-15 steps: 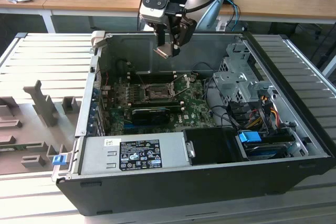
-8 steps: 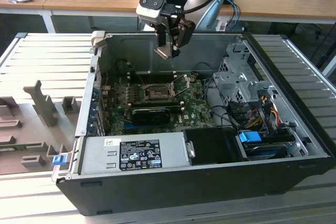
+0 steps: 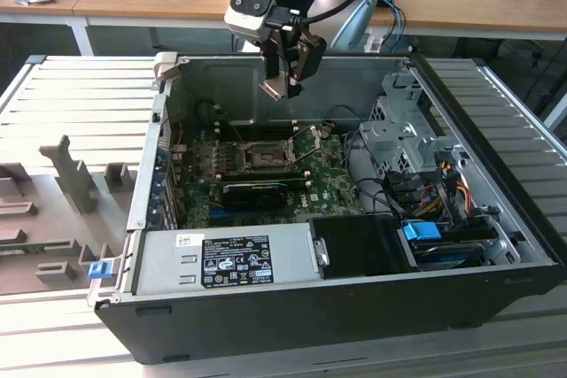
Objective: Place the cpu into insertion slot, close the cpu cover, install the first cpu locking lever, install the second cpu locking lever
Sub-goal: 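Place the cpu into insertion slot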
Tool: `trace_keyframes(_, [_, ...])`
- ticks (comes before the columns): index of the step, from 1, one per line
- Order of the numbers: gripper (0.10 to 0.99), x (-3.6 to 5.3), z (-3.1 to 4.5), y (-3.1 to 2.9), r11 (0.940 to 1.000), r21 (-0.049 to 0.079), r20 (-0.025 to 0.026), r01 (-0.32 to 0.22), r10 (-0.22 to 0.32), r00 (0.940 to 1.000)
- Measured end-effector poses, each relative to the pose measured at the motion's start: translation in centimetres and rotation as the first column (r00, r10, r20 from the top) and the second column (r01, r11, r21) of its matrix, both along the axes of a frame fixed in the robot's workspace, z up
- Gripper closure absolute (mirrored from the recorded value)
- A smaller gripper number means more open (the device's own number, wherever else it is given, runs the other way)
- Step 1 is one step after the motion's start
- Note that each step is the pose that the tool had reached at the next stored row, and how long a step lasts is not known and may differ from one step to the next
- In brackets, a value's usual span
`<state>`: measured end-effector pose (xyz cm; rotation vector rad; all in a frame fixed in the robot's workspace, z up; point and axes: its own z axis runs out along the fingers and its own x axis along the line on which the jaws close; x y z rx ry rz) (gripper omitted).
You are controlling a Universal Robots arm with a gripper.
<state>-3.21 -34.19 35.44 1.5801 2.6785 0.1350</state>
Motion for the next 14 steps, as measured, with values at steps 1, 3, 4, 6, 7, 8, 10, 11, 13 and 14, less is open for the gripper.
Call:
trace_keyframes(1, [0.557, 0.0, -0.01, 0.0, 1.0, 0.0, 0.0, 0.002, -0.002, 1.0])
trace_keyframes(3, [0.557, -0.01, -0.04, 0.01, 0.9999, 0.0, -0.0002, 0.011, -0.011, 0.9999])
trace_keyframes(4, [0.557, -0.02, -0.07, 0.01, 0.9998, 0.0, -0.0003, 0.019, -0.019, 0.9998])
trace_keyframes(6, [0.557, -0.02, -0.08, 0.01, 0.9997, 0.0, -0.0003, 0.025, -0.025, 0.9997])
trace_keyframes(7, [0.557, -0.02, -0.1, 0.01, 0.9995, 0.0, -0.0004, 0.031, -0.031, 0.9995])
trace_keyframes(8, [0.557, -0.02, -0.12, 0.01, 0.9994, 0.0, -0.0003, 0.036, -0.036, 0.9994])
trace_keyframes(10, [0.557, -0.02, -0.19, 0.01, 0.9981, 0.0, -0.0003, 0.062, -0.062, 0.9981])
trace_keyframes(11, [0.557, -0.02, -0.23, 0.01, 0.9971, 0.0, -0.0003, 0.076, -0.076, 0.9971])
trace_keyframes(13, [0.557, -0.02, -0.32, 0.01, 0.9945, 0.0, -0.0004, 0.105, -0.105, 0.9945])
trace_keyframes(14, [0.557, -0.02, -0.37, 0.01, 0.9926, 0.0, -0.0003, 0.121, -0.121, 0.9926])
